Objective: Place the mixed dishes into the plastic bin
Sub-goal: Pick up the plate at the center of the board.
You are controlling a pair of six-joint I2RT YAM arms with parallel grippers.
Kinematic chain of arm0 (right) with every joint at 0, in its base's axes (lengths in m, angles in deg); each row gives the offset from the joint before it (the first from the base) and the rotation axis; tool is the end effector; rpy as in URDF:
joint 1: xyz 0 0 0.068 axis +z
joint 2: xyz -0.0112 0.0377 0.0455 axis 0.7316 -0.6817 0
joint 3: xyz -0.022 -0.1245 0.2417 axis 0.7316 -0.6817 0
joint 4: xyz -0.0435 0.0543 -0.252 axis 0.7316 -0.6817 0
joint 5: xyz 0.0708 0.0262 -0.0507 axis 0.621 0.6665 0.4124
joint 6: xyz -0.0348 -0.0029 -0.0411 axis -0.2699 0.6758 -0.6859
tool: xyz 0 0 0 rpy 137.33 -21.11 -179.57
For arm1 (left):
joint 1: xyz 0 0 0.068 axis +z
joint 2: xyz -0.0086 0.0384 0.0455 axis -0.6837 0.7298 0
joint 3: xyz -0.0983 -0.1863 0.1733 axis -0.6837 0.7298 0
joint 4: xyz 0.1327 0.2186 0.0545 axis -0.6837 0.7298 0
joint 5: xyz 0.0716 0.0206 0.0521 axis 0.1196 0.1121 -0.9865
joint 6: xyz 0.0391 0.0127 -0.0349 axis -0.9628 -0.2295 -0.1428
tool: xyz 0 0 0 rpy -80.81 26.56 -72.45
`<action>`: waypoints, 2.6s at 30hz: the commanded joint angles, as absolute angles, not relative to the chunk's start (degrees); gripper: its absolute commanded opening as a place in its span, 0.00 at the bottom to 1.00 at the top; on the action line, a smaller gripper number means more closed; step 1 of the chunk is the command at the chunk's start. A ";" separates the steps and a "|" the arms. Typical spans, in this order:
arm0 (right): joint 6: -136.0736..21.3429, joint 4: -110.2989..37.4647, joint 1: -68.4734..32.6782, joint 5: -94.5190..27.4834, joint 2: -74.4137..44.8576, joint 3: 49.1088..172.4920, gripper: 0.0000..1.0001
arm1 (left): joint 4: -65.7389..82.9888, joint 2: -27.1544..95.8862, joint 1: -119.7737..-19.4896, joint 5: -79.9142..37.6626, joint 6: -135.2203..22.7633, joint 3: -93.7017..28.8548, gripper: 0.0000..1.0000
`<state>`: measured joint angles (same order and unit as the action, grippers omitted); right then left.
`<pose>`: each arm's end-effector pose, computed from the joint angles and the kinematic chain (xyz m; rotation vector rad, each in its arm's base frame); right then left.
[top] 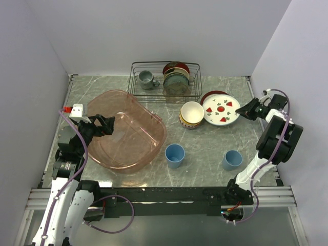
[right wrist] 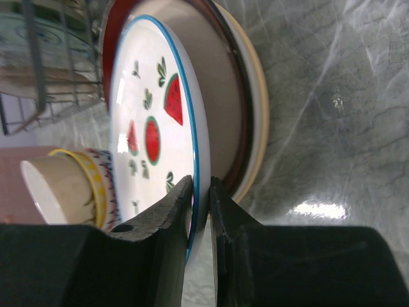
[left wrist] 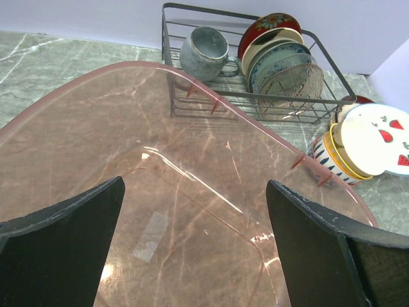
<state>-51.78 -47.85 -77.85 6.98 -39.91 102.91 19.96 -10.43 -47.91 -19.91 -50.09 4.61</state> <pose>0.3442 -0.1744 0.1861 0.4843 2.1841 0.8469 0.1400 -0.0176 0.3181 -0.0612 1.6687 -0.4345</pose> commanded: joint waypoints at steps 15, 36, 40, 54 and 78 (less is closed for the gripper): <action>-38.70 -32.84 -80.86 13.51 -27.13 96.34 0.00 | 16.79 -10.80 -47.70 -16.03 -48.74 4.06 0.99; -19.54 -16.31 -84.29 19.65 -14.74 88.52 0.00 | -2.26 -3.96 -47.79 2.67 -16.41 3.10 0.99; -16.20 -14.12 -84.29 22.21 -13.59 87.90 0.00 | -6.31 2.45 -50.06 4.28 -7.62 1.34 0.99; -13.82 -16.04 -81.22 29.42 -4.19 83.95 0.00 | 6.60 26.88 -77.13 -21.12 -2.77 -20.61 0.99; -15.67 -19.83 -71.11 31.44 2.93 81.40 0.00 | 4.84 50.19 -86.46 -11.99 -9.71 -34.70 0.54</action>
